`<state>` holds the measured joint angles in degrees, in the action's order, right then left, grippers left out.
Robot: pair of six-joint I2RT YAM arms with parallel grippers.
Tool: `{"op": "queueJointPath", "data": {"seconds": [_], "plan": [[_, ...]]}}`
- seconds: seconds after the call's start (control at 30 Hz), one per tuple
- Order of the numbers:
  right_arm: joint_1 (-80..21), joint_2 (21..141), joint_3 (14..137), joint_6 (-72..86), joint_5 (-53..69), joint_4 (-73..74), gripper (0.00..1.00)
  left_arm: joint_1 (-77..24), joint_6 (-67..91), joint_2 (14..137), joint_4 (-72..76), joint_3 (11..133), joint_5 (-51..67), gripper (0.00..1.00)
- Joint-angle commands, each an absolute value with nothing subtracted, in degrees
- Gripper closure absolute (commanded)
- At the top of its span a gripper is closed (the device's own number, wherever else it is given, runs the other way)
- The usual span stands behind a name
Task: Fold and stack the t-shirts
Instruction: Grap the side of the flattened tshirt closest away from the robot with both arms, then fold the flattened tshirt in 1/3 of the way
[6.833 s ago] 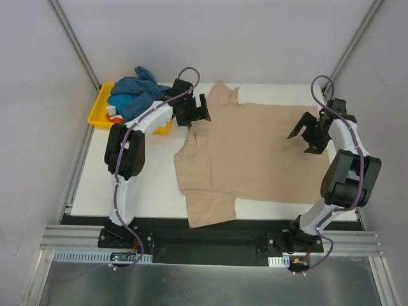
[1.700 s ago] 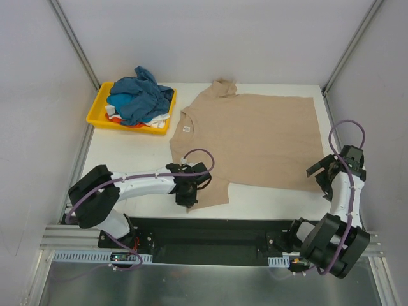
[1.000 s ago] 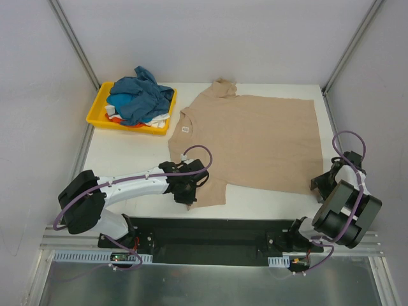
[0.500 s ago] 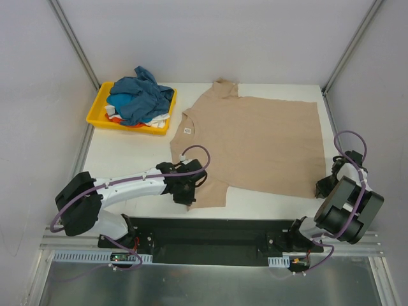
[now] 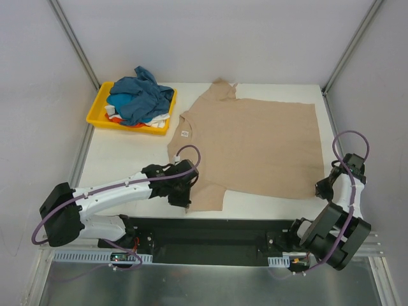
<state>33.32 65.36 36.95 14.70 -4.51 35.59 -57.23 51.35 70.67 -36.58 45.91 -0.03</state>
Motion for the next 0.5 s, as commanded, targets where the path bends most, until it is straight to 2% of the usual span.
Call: {"op": "queueJointPath", "data": {"seconds": [0.0,0.27,0.47], "plan": [[31.56,64.42,40.16,12.49,-2.11,38.40,0.99,-53.02,44.48,73.90,-36.39,53.69,0.26,1.00],[28.74,66.27,48.07,13.01,-2.64,41.31,0.97,-43.34,36.48,80.94,-34.45,70.83,-1.14,1.00],[27.60,74.07,57.91,12.75,-2.90,43.50,0.97,-36.66,31.82,90.86,-34.28,80.76,4.04,1.00]]}}
